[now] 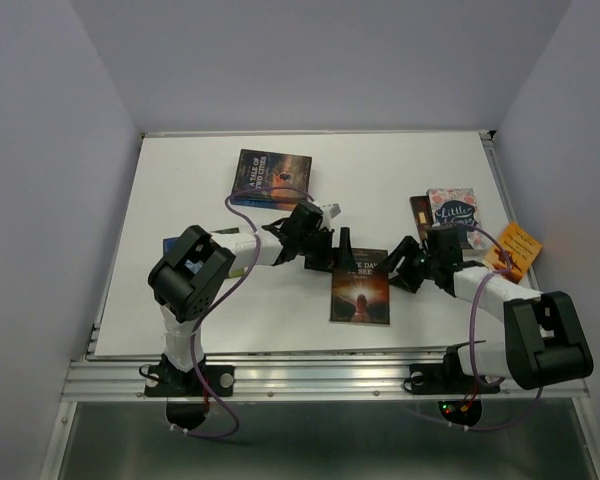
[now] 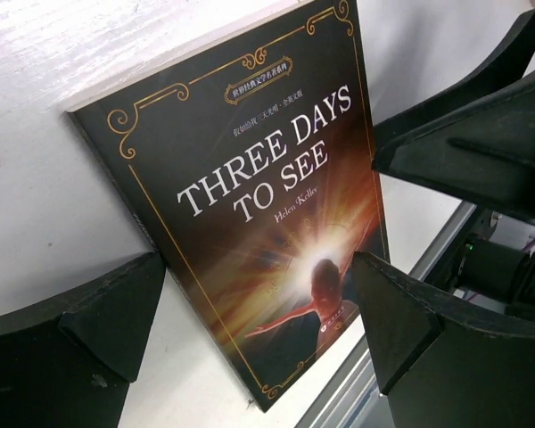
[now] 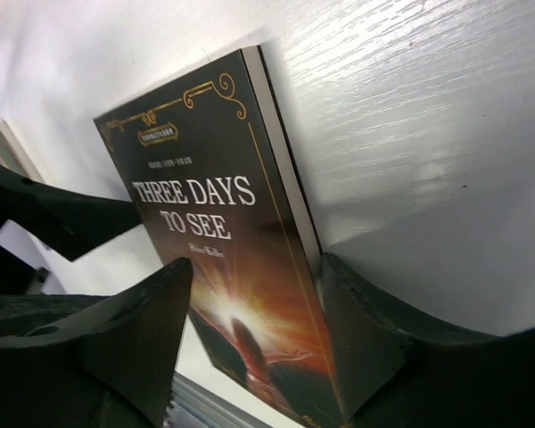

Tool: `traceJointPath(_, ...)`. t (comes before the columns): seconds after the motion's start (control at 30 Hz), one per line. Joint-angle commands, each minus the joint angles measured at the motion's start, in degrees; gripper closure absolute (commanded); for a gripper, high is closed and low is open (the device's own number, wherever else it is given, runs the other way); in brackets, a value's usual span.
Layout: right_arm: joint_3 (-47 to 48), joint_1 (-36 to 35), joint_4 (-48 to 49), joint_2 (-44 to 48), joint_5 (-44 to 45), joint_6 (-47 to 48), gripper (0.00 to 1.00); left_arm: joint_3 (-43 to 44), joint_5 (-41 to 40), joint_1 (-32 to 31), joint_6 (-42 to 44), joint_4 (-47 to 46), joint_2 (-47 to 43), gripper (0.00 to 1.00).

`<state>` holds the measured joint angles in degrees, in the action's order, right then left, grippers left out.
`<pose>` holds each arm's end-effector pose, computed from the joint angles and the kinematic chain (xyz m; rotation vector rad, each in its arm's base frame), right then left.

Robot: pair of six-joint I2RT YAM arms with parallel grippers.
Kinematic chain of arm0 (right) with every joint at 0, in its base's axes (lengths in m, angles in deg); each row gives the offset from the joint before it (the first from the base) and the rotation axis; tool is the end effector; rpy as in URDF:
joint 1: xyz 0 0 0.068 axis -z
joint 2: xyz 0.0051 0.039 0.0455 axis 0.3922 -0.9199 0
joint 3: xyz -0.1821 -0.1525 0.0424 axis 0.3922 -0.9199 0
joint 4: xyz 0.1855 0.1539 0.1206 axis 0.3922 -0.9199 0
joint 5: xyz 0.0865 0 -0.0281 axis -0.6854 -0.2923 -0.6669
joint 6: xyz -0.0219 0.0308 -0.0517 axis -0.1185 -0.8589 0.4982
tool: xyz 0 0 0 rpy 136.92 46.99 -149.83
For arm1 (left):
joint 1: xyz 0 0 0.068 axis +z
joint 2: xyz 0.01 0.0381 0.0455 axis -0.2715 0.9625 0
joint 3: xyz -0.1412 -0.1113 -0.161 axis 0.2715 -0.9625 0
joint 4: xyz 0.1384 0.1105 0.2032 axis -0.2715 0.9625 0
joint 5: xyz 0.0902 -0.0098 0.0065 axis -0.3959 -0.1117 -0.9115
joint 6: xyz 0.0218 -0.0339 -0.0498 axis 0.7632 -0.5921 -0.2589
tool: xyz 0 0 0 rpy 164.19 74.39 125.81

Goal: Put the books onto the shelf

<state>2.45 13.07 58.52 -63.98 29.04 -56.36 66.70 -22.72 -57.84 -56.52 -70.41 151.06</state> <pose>0.2437 0.0594 0.0966 0.7229 2.4907 0.8271 0.2797 -0.2843 0.1195 0.4929 2.4039 -1.2058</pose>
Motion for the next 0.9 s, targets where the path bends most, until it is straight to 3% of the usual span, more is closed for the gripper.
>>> traceJointPath(0.0, -2.0, 0.2, -8.9, -2.4, -0.8, 7.6, 0.36, -1.4, -1.4, -2.3, -3.8, -0.8, 2.3, 0.01)
traceJointPath(0.47, 0.1, 0.2, -11.1, -8.7, -1.4, 9.6, 0.71, -5.0, 17.9, -4.0, -14.7, -28.3, 0.2, 0.02)
traceJointPath(0.63, 0.2, 0.2, -11.0, -9.0, -0.8, 8.4, 0.73, -5.8, 21.0, -4.0, -15.7, -29.8, -0.2, 0.07)
traceJointPath(0.8, -0.2, 0.2, -11.0, -7.6, 0.7, 7.1, 0.75, -6.7, 21.0, -2.9, -16.3, -29.8, -0.8, 0.20)
traceJointPath(0.87, -0.2, 0.2, -11.1, -7.4, 1.2, 7.0, 0.75, -6.8, 20.8, -2.9, -15.9, -29.9, -1.7, 0.20)
